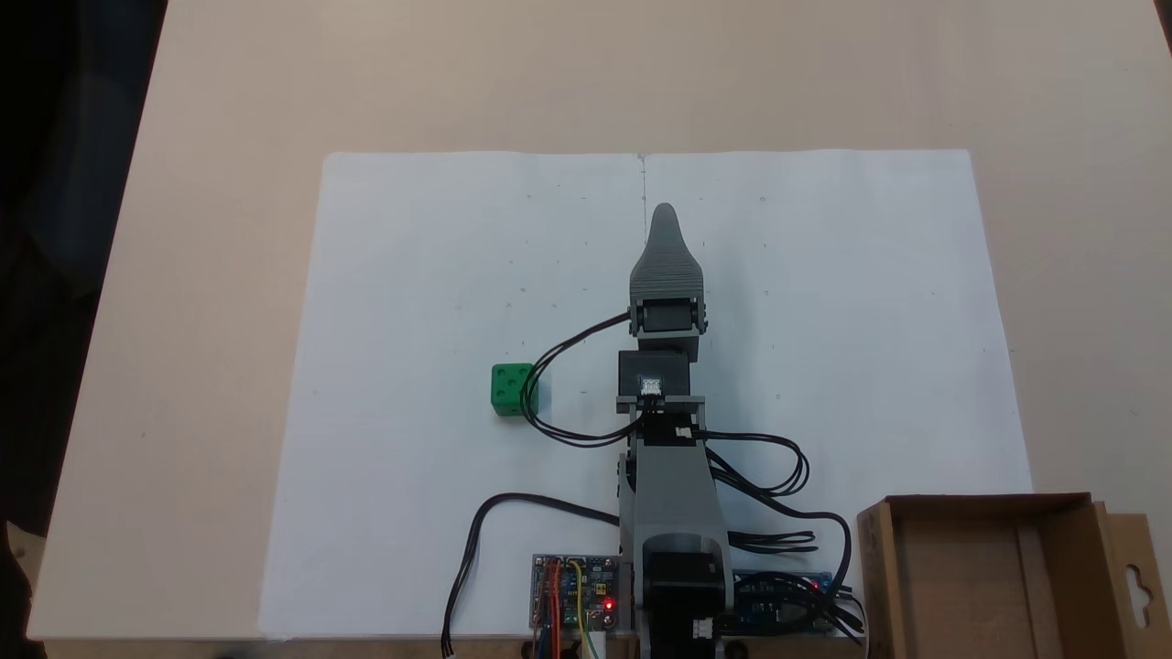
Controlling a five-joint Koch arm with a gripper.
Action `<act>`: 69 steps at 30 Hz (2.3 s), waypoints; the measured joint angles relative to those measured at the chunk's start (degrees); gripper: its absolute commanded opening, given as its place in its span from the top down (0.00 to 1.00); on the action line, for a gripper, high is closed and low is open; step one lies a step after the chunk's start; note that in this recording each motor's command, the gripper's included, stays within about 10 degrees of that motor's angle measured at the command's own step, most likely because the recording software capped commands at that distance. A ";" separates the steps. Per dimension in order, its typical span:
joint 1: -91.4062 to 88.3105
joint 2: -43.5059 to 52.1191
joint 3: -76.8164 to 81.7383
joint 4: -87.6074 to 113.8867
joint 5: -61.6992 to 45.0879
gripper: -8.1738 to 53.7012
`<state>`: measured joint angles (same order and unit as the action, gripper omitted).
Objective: Grasp a green dice and put it in the bin.
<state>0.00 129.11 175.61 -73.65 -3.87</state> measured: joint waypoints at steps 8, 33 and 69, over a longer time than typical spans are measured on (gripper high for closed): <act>-1.32 0.00 0.00 0.88 0.00 0.17; -1.32 0.00 -17.40 17.93 0.00 0.20; -16.00 -0.09 -58.10 112.76 18.46 0.15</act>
<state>-16.00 129.02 117.51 39.11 14.59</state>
